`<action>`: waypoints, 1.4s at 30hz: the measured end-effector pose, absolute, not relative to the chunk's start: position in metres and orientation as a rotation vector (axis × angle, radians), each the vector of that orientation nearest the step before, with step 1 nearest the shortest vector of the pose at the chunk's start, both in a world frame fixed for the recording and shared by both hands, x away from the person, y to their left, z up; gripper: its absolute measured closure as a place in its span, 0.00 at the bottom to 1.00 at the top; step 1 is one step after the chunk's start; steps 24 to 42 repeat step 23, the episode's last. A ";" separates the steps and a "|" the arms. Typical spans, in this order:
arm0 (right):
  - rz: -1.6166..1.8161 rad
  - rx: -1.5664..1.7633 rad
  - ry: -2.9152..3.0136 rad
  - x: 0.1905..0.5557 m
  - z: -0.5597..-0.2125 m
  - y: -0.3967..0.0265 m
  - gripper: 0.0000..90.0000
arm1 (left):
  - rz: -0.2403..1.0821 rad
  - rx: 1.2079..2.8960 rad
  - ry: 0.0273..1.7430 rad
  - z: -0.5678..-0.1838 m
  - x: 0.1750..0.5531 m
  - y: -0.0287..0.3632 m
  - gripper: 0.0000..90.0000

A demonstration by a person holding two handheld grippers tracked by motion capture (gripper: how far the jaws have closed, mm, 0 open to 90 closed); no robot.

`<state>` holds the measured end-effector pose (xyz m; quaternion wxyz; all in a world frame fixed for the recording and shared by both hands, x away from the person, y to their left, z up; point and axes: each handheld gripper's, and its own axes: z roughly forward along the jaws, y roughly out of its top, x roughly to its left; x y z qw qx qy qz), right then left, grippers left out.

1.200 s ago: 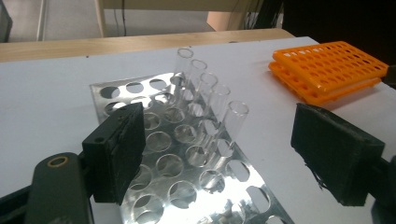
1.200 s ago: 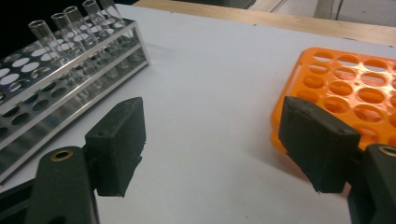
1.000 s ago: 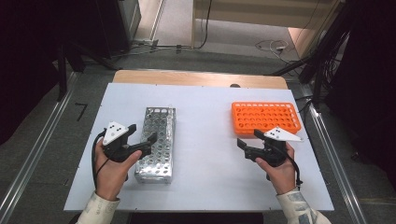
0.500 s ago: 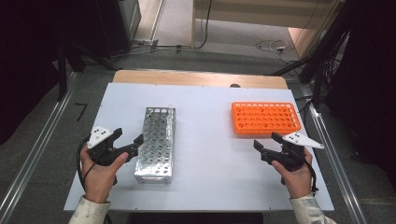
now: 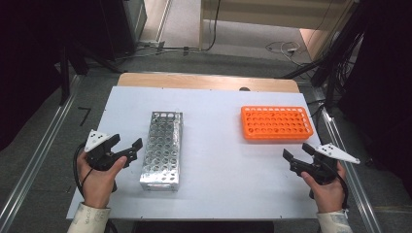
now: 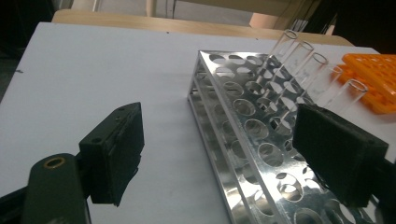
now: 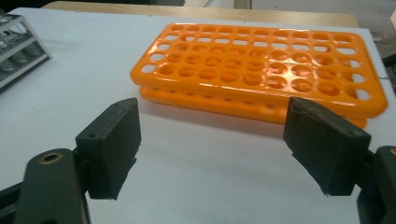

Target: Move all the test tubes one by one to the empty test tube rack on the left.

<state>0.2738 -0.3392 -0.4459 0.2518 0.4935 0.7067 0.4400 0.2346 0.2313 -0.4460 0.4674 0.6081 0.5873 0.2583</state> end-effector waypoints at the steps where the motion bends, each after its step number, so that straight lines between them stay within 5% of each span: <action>1: 1.194 1.351 1.918 0.273 -0.446 -0.342 0.20 | 0.631 1.489 1.449 -0.446 0.235 0.233 0.18; 42: 1.090 1.461 1.846 0.273 -0.459 -0.380 0.20 | 0.576 1.438 1.548 -0.457 0.240 0.251 0.18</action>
